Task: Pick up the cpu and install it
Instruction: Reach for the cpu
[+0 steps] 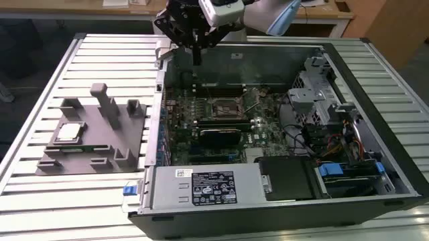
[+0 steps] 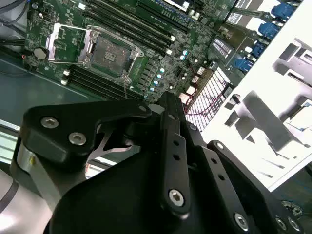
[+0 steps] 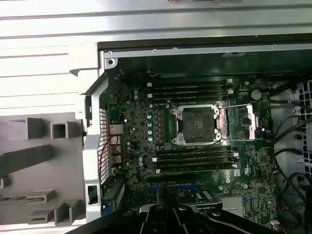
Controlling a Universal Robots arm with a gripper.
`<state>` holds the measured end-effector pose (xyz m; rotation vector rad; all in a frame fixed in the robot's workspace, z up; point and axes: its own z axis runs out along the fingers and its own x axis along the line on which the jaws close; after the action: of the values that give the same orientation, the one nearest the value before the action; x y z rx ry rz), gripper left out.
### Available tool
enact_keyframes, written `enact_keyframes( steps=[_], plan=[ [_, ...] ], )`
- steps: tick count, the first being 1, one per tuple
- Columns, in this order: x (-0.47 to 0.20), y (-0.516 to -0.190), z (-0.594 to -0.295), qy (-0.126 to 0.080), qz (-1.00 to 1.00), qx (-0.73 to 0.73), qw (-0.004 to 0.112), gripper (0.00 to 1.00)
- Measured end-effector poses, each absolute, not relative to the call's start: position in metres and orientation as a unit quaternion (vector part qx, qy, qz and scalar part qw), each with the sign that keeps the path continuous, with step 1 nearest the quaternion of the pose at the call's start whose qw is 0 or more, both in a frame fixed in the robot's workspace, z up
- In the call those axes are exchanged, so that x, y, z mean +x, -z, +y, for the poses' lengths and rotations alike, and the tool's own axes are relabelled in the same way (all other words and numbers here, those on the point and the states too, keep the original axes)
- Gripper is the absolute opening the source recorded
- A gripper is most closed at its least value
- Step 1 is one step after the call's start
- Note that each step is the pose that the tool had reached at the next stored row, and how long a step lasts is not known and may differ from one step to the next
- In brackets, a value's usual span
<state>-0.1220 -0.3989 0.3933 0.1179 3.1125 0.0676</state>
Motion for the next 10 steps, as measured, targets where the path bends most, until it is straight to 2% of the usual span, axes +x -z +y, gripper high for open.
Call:
enact_keyframes(
  steps=[10],
  plan=[
    [-0.122,-0.3933,-0.3989,-0.022,0.999,0.038,0.013,0.11]
  ],
)
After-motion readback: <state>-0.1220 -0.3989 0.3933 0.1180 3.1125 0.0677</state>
